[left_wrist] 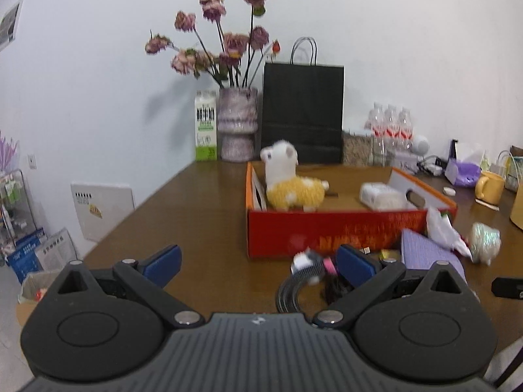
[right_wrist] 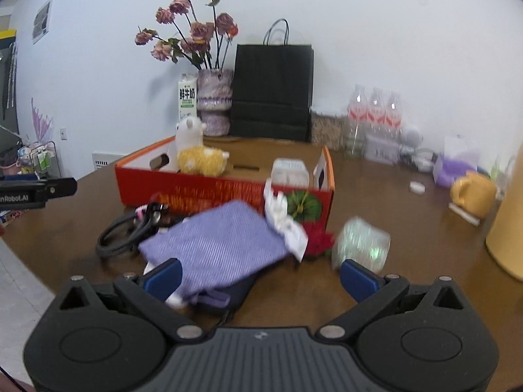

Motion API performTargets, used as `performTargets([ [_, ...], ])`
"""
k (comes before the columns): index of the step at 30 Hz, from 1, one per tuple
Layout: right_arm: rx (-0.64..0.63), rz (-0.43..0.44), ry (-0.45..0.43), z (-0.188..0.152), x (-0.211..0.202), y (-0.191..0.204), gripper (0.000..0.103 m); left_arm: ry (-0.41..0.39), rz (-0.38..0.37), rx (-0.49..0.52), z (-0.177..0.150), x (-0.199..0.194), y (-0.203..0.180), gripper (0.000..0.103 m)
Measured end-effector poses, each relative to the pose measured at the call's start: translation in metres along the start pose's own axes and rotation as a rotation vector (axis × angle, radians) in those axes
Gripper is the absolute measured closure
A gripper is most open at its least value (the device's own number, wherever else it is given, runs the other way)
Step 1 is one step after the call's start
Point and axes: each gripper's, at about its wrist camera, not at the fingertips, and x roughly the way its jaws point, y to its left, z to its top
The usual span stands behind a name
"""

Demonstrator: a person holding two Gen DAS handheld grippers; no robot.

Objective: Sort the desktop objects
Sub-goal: 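Withdraw both tools from the cardboard box toward the remaining items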

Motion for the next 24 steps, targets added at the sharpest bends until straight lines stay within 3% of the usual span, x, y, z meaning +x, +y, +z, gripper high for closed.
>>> performTargets([
  [7, 0.026, -0.001, 0.026, -0.018, 0.003, 0.009, 0.000, 0.060, -0.067, 0.010, -0.017, 0.002, -0.015, 0.000],
  [24, 0.082, -0.051, 0.038, -0.021, 0.016, -0.013, 0.000, 0.171, -0.076, 0.081, -0.023, 0.040, -0.037, 0.000],
])
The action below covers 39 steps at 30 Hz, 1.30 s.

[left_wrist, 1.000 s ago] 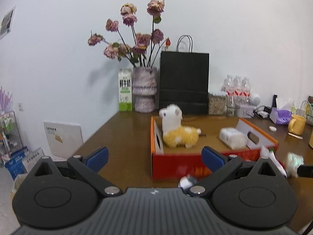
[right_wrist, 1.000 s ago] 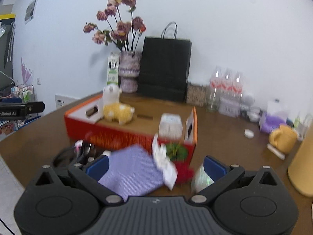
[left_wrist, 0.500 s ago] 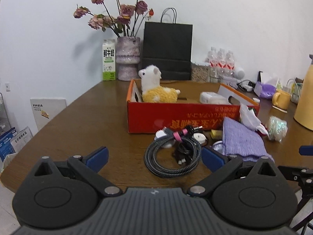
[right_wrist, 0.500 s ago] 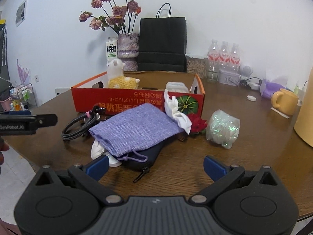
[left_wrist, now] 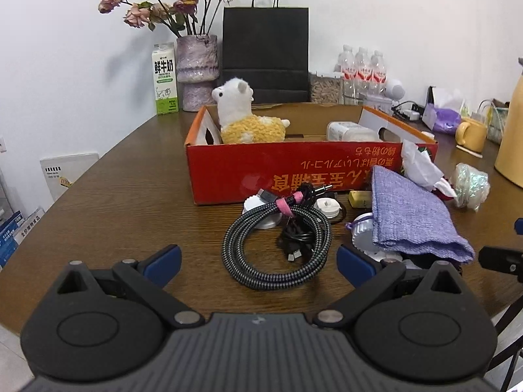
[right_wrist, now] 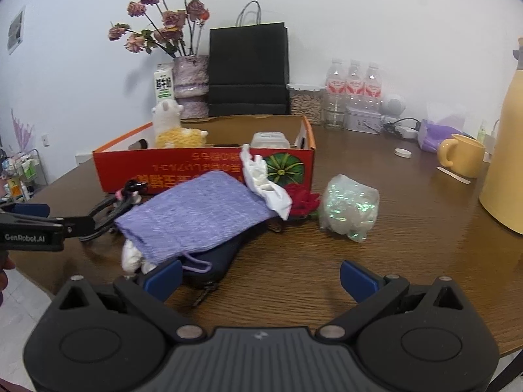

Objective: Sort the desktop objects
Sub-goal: 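Withdraw both tools from the cardboard box toward the remaining items, then grasp the black braided cable coil with left tool while right tool grasps the iridescent plastic bag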

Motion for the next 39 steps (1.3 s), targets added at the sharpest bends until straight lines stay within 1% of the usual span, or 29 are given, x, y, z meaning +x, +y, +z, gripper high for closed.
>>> performTargets([
  [8, 0.019, -0.101, -0.009, 0.011, 0.021, -0.033, 0.000, 0.038, 0.013, 0.014, 0.006, 0.023, -0.005, 0.000],
  [13, -0.005, -0.148, -0.013, 0.024, 0.041, -0.054, 0.000, 0.059, 0.018, 0.000, 0.008, 0.035, -0.007, 0.000],
  [18, -0.022, -0.133, 0.008, 0.038, 0.066, -0.069, 0.005, 0.078, 0.026, -0.004, 0.010, 0.045, -0.008, 0.000],
  [23, -0.031, -0.103, 0.018, 0.045, 0.081, -0.075, 0.009, 0.089, 0.010, -0.015, 0.013, 0.051, -0.007, 0.000],
  [26, -0.029, -0.085, 0.023, 0.046, 0.086, -0.077, 0.015, 0.097, -0.003, -0.029, 0.014, 0.055, -0.006, 0.000],
  [28, -0.024, -0.071, 0.027, 0.046, 0.088, -0.078, 0.016, 0.104, -0.014, -0.045, 0.015, 0.057, -0.004, 0.000],
  [29, -0.023, -0.066, 0.029, 0.046, 0.089, -0.078, 0.018, 0.108, -0.020, -0.053, 0.015, 0.058, -0.003, 0.000],
  [32, -0.023, -0.049, 0.034, 0.045, 0.089, -0.078, 0.031, 0.113, -0.032, -0.066, 0.015, 0.060, 0.000, 0.000],
  [35, -0.019, -0.049, 0.035, 0.044, 0.089, -0.078, 0.031, 0.110, -0.032, -0.059, 0.015, 0.060, -0.001, 0.000],
  [37, -0.017, -0.047, 0.034, 0.043, 0.088, -0.078, 0.037, 0.108, -0.038, -0.063, 0.014, 0.061, -0.001, 0.000],
  [39, -0.014, -0.043, 0.036, 0.043, 0.088, -0.078, 0.050, 0.104, -0.044, -0.067, 0.014, 0.060, 0.000, 0.001],
])
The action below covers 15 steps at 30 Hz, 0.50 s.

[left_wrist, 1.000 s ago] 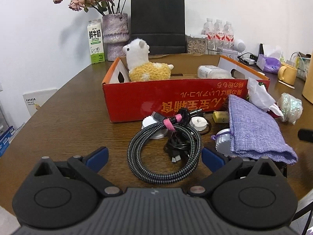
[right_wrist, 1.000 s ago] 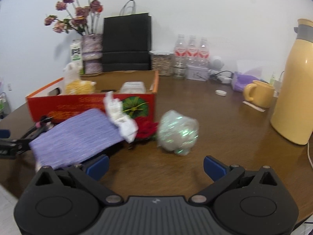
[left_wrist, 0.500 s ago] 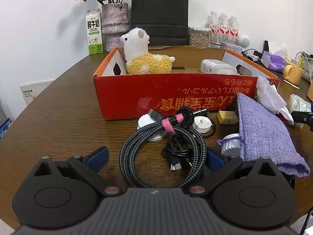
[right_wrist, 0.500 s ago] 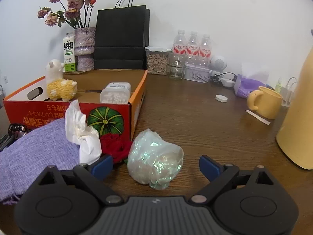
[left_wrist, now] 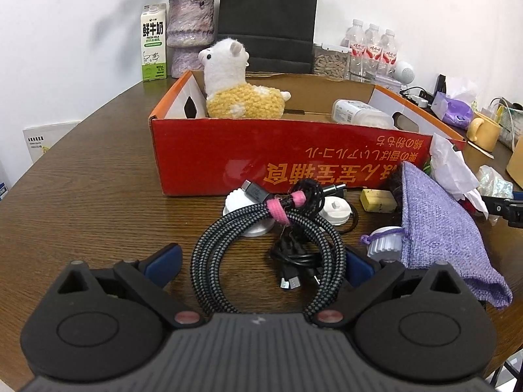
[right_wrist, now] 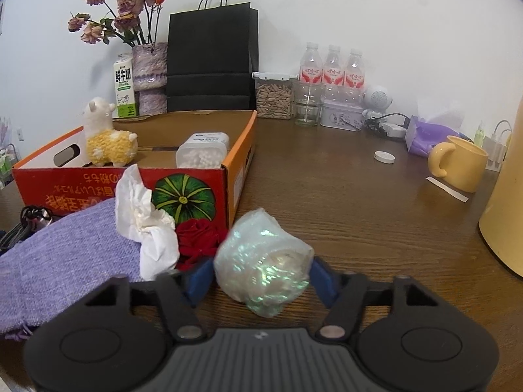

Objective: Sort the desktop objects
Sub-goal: 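Grasp the black braided cable coil with left tool while right tool grasps the iridescent plastic bag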

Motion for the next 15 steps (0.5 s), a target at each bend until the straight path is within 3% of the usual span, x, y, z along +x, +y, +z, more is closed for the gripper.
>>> performTargets([
  [2, 0.005, 0.002, 0.000, 0.000, -0.001, -0.001, 0.050, -0.001, -0.001, -0.001, 0.000, 0.000, 0.000, 0.002],
  [4, 0.012, 0.001, -0.003, -0.001, -0.002, -0.001, 0.053, -0.008, -0.007, 0.003, -0.001, -0.001, 0.000, 0.010],
  [15, 0.028, -0.013, -0.024, -0.003, -0.018, 0.002, 0.056, -0.057, 0.000, 0.004, 0.001, -0.017, 0.003, 0.014],
])
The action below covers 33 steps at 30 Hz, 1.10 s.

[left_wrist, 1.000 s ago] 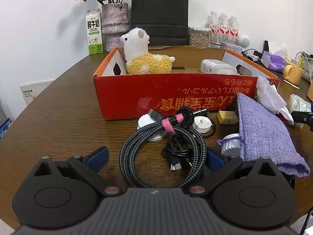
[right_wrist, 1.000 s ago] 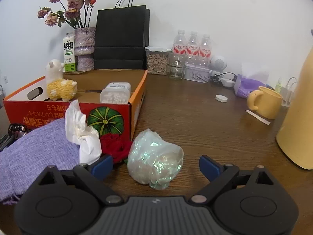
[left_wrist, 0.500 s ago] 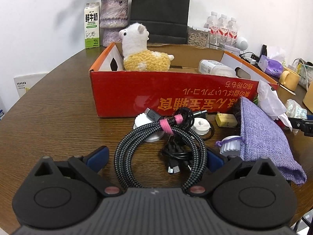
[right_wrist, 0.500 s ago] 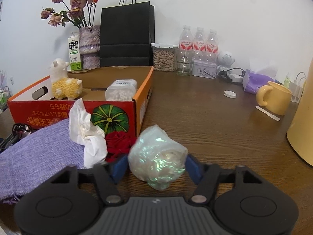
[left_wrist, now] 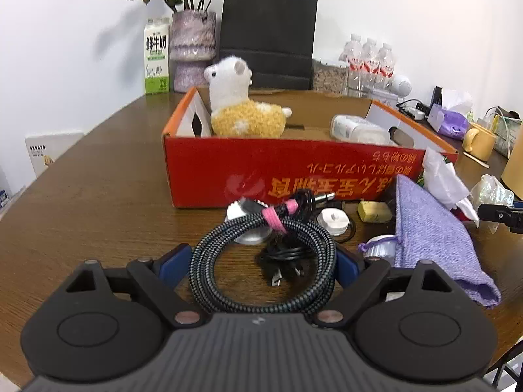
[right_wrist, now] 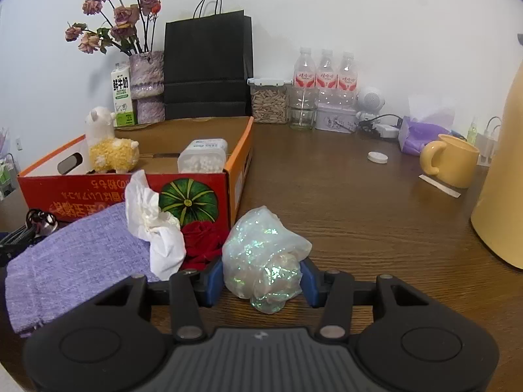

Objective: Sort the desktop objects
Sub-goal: 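Grasp the black braided cable coil with left tool while right tool grasps the iridescent plastic bag, then carry the cable and plastic bag into the cardboard box and open both tools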

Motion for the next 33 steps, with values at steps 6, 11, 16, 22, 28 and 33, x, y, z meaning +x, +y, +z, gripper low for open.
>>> performTargets([
  [6, -0.005, -0.008, -0.022, 0.002, -0.014, 0.005, 0.056, -0.027, -0.003, 0.000, 0.000, -0.011, 0.002, 0.016],
  [11, -0.010, -0.011, -0.036, 0.005, -0.024, 0.011, 0.056, -0.031, -0.009, -0.014, -0.001, -0.016, 0.008, 0.016],
  [16, -0.020, -0.008, -0.042, 0.005, -0.033, 0.019, 0.056, 0.061, -0.076, -0.055, -0.010, -0.006, 0.016, 0.015],
  [22, -0.028, -0.003, -0.037, 0.004, -0.038, 0.025, 0.056, 0.072, -0.069, -0.033, -0.007, -0.003, 0.015, 0.007],
  [28, -0.031, 0.002, -0.035, 0.004, -0.039, 0.026, 0.056, 0.079, -0.098, -0.066, -0.002, 0.005, 0.024, 0.004],
  [33, -0.035, 0.011, -0.041, 0.005, -0.041, 0.030, 0.056, 0.063, -0.108, -0.077, -0.001, 0.001, 0.025, 0.016],
])
